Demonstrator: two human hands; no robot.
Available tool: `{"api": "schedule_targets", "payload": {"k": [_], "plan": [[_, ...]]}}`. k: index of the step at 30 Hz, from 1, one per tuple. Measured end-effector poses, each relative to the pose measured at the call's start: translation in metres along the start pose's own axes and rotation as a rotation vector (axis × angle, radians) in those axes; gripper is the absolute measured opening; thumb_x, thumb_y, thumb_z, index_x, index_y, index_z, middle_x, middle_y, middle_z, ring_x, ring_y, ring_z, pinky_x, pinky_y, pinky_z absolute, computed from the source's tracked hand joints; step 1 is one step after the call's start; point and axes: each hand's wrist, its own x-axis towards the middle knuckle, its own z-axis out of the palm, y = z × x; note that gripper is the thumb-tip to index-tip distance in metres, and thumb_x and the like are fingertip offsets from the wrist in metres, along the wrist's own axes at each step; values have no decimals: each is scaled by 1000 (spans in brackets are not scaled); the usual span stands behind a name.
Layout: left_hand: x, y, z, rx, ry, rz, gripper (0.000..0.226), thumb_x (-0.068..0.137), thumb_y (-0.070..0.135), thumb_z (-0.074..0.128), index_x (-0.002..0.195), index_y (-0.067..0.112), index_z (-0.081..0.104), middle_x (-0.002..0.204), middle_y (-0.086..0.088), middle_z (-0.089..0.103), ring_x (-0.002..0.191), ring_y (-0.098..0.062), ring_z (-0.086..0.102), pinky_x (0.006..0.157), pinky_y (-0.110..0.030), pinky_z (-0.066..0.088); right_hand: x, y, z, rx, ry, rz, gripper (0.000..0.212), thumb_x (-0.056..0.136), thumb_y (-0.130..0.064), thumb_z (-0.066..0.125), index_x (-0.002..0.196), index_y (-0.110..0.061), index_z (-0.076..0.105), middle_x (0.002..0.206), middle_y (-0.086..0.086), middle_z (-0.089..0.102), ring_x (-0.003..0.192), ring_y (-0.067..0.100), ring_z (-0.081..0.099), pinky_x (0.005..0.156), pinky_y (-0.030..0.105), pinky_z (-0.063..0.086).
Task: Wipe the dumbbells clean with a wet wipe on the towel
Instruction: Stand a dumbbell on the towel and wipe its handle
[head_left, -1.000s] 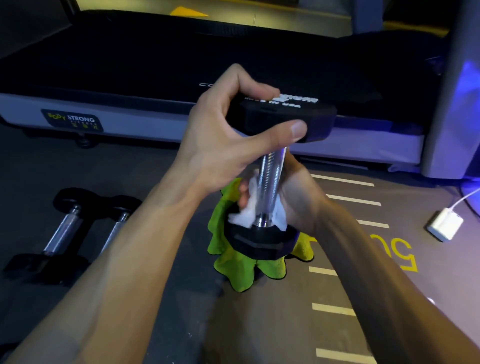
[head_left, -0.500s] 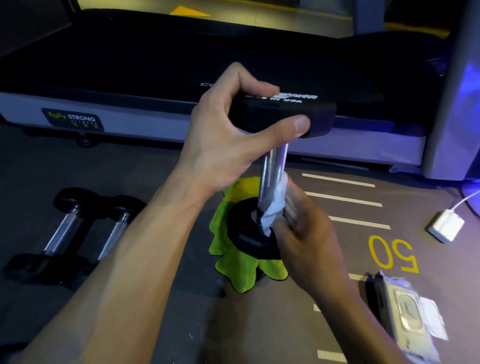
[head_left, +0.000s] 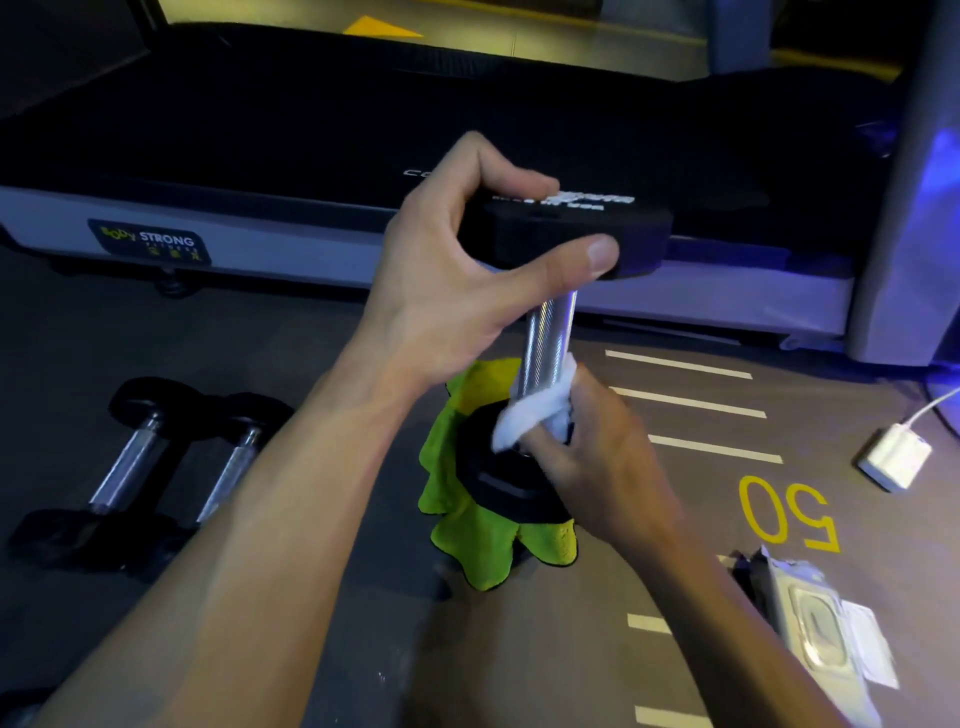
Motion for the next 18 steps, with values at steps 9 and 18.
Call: {"api": "schedule_targets", "payload": {"k": [9, 18], "plan": [[1, 0, 2, -1, -4, -11, 47, 77, 40, 91, 104, 15, 63, 117, -1, 75, 107, -18, 72, 96, -47, 57, 34, -10, -5, 352, 65, -23, 26, 98, -8, 62, 92, -31, 73, 95, -8, 78, 90, 7, 72, 86, 30, 55], [0, 2, 2, -25, -25, -1, 42, 78, 39, 89, 102, 20, 61, 118, -3, 74, 109, -17, 71, 98, -44, 57, 52, -16, -14, 654, 30, -15, 25, 100, -16, 50, 102, 2, 67, 81, 27, 72, 75, 34, 72, 76, 45, 59]]}}
